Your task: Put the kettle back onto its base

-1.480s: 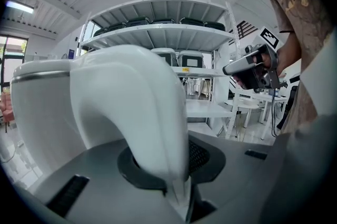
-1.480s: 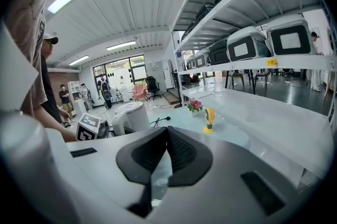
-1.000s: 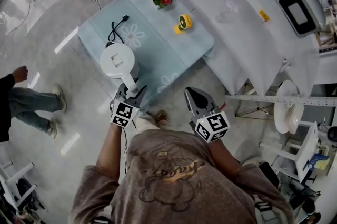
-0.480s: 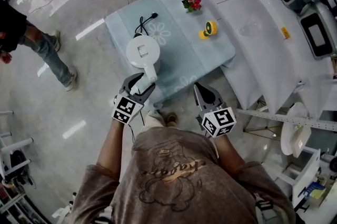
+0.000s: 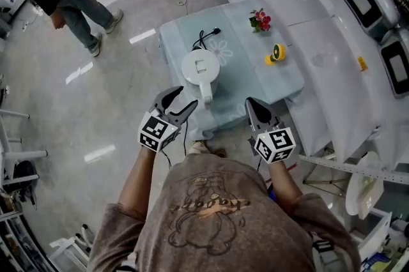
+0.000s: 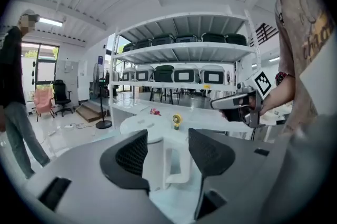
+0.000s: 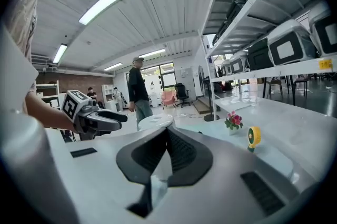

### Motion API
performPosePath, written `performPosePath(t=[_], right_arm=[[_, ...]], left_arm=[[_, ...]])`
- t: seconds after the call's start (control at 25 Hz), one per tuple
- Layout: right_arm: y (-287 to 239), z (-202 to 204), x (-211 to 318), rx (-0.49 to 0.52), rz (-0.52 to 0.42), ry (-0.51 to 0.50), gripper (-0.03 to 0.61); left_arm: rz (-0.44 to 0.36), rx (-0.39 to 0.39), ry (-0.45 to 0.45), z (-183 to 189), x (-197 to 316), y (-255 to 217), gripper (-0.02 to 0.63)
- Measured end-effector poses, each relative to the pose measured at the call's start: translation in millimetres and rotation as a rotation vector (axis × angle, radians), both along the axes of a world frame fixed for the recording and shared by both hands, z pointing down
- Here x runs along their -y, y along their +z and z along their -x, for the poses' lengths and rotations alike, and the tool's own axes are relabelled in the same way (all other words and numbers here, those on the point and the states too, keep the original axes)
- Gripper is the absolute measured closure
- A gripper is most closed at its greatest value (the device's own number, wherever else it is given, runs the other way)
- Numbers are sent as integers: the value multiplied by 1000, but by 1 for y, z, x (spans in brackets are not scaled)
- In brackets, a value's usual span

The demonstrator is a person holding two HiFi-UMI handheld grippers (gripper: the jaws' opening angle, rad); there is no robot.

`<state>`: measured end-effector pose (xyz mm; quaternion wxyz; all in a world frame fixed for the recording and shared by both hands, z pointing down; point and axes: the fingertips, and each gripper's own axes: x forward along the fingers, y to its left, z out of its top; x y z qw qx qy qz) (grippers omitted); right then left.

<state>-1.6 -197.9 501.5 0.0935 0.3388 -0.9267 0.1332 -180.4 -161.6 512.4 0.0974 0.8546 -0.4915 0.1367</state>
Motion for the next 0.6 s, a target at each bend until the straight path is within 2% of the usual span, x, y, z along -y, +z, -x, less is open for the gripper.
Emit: performPosePath(t=[0.16, 0.28, 0.44, 0.6], right_arm=[[-15, 7, 2, 11, -24, -14, 580], [-28, 10, 3, 24, -45, -14, 580], [-43, 10, 3, 29, -78, -3, 580], [-52, 5, 4, 26, -105, 11, 580]], left_arm=[[-46, -87, -85, 11, -3, -35, 370], [-90, -122, -154, 22, -8, -56, 370], [-149, -141, -252, 38, -18, -78, 370], [-196, -120, -320, 49, -27, -91, 370]])
